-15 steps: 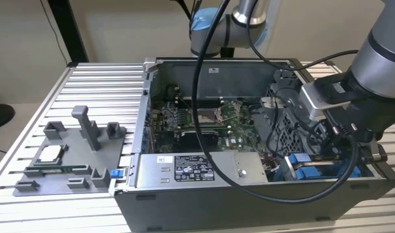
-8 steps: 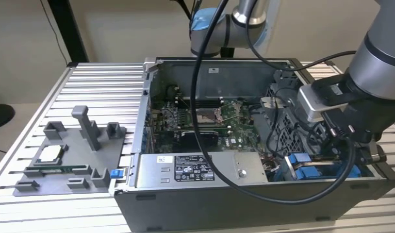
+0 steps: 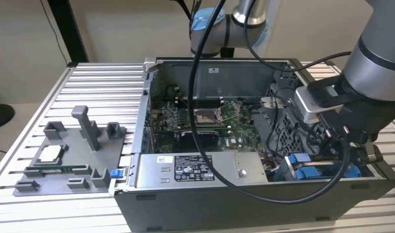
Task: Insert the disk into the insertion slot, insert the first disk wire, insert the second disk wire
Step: 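Insert the second disk wire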
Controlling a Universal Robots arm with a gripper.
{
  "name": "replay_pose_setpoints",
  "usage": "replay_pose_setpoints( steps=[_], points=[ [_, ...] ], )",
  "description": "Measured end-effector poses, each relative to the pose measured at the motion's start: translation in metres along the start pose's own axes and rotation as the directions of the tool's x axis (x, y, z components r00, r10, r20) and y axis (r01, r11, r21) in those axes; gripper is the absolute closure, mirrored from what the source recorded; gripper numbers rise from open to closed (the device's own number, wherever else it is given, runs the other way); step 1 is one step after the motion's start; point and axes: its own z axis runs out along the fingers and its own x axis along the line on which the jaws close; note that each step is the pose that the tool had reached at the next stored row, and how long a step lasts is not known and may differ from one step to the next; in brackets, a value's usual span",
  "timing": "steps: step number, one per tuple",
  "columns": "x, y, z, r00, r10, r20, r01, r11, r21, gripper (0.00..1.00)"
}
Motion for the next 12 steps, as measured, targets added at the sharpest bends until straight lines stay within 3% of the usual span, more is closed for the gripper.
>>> replay_pose_setpoints(
  steps=[4,12],
  points=[
    [0.0002,0.0011,0.0018,1.0000,-0.001,-0.0001,0.001,1.0000,0.0086,1.00],
    [0.0003,0.0038,0.0045,1.0000,-0.001,-0.0002,0.001,0.9999,0.0140,1.00]
  ],
)
